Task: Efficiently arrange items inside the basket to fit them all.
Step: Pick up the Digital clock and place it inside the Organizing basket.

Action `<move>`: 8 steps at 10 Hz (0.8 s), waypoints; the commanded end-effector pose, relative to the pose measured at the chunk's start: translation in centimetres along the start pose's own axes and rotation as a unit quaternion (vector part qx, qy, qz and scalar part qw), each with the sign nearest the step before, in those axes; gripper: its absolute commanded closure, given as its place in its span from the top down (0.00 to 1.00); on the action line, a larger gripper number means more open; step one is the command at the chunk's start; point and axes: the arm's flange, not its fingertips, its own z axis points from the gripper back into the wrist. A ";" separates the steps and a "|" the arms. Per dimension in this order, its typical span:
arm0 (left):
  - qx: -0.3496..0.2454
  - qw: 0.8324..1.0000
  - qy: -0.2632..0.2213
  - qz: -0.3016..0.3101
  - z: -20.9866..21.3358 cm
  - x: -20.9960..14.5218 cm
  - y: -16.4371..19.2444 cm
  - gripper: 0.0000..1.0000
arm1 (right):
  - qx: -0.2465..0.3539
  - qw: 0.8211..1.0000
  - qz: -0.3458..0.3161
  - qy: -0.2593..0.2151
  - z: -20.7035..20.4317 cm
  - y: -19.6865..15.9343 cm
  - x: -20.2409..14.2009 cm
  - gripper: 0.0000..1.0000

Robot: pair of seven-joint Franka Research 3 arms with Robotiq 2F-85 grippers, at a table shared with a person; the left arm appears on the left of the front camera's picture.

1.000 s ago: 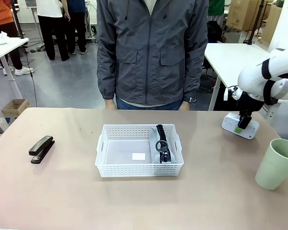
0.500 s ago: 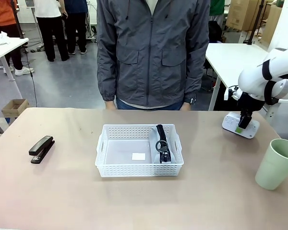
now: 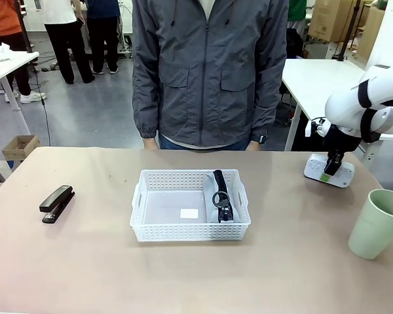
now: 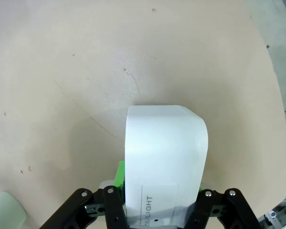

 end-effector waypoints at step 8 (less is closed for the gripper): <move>-0.008 1.000 -0.004 -0.008 -0.1 0.1 -0.2 1.00 | 0.024 0.991 -0.135 -0.005 7.8 0.5 0.6 0.00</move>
